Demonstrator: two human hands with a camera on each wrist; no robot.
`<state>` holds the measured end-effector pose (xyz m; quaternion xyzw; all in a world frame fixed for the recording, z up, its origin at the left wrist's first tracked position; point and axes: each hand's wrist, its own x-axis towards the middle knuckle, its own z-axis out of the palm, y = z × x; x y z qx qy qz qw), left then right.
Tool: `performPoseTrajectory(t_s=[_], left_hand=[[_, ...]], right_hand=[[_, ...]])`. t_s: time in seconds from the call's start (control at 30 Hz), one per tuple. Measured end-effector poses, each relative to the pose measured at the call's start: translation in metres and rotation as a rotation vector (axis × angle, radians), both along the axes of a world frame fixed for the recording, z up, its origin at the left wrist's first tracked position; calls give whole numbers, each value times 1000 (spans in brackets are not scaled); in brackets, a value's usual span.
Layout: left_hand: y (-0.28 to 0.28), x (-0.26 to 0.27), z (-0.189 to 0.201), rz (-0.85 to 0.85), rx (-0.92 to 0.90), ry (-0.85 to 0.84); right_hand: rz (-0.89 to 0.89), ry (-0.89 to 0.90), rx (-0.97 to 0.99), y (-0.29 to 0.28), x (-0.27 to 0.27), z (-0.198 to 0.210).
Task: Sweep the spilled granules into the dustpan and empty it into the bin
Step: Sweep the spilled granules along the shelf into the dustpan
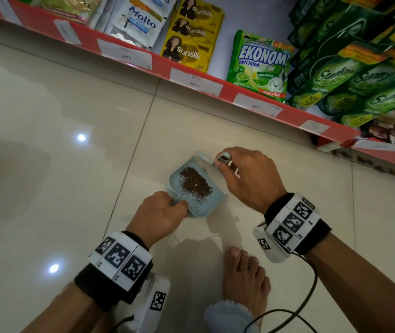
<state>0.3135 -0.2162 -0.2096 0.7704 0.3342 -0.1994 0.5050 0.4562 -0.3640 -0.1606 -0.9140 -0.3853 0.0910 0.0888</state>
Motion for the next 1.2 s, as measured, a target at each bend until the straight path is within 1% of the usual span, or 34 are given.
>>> performPoseTrajectory(t_s=[0.07,0.1,0.17,0.23,0.3,0.33,0.4,0.47,0.5,0.53,0.6,0.7,0.73,0.8,0.87,0.9,0.97,1.0,1.07,1.13,1.2], left_hand=[[1,-1,-1,1,-6,-1],[1,-2,-1,4,-5,4],[1,-3,-1,5,2,16],[1,-4,-2,8,6,20],[1,-4,-1,8,8,21],[1,-4,-1,6,9,18],[1,-5,0,6,7,12],[2,-6,1,6,12,13],[2,-7,1,3,17,14],[2,-7,1,1,20,13],[3,-9,0,2,19,12],[3,-11,1,5,21,12],[3,-11,1,4,21,10],[3,-11,2,4,17,4],[4,-12,3,4,11,2],[5,-12,3,3,11,6],[6,-14,3,3,16,13],[6,-15,2,2,16,11],[6,-17,2,1,15,4],[6,-18,2,-1,22,2],[7,-19,1,-2,27,-1]], right_hand=[[-13,107,105,0,-7,1],[-27,110,160,0,-9,2],[-55,34,221,-1,-7,5],[-79,-48,196,-1,-3,6],[-82,-109,108,0,0,4],[-71,-115,55,0,0,2],[-35,-42,18,0,-3,-2],[-41,76,92,0,-9,-4],[-70,102,153,0,-11,-3],[-101,92,209,-1,-11,-2],[-141,-2,254,-1,-10,0],[-144,-122,152,-1,-6,0],[-125,-126,106,0,-7,-1],[-77,-39,75,1,-10,-5],[-80,88,147,2,-15,-5],[-100,106,199,3,-17,-3],[-124,43,264,3,-16,-1],[-132,-7,261,3,-14,0],[-148,-84,194,4,-11,2],[-133,-115,88,5,-10,0],[-74,-14,48,6,-13,-3]])
